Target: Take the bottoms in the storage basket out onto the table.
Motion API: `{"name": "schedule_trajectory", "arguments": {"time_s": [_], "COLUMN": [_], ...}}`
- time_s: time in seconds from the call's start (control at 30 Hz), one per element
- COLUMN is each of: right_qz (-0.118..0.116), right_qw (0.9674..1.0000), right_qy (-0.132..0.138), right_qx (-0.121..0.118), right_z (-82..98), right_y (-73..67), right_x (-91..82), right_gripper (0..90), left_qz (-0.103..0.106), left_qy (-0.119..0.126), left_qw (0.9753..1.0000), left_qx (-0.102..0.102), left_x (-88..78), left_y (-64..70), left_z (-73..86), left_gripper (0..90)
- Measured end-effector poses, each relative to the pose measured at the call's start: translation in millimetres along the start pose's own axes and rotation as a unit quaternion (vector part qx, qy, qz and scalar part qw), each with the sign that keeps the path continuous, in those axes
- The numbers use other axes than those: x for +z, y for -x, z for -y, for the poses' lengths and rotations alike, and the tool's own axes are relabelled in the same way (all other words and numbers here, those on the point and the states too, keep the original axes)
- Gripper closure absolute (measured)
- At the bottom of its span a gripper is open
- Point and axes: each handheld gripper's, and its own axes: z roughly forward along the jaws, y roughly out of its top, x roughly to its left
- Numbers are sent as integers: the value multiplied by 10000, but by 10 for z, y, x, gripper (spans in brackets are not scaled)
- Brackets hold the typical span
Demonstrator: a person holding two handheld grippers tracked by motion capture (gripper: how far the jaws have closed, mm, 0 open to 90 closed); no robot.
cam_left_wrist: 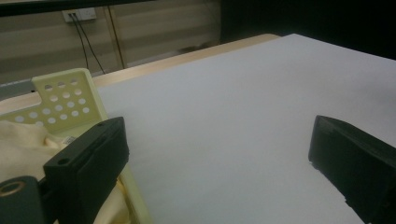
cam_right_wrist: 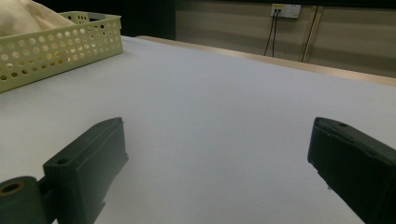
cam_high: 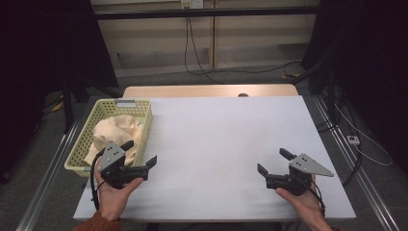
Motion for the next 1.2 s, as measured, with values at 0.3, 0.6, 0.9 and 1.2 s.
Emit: {"name": "schedule_trajectory", "arguments": {"time_s": [0.3, 0.6, 0.9, 1.2], "right_qz": [66, 14, -32, -43], "right_qw": [10000, 10000, 10000, 10000], "right_qy": [-20, -40, -47, -53], "right_qx": [17, 38, 22, 38], "right_z": [2, 5, 4, 3], "right_y": [-8, -4, -15, -14], "right_x": [-21, -8, 2, 13], "right_gripper": [43, 40, 39, 39], "left_qz": [14, -94, -260, -563], "left_qy": [-117, -211, -278, -289], "left_qw": [9999, 9994, 9991, 9979], "left_qx": [-77, -253, -189, -118], "left_x": [-24, -86, -160, -323], "left_y": [-83, -206, -345, -527], "left_z": [-46, -104, -191, -313], "left_gripper": [59, 41, 47, 47]}}
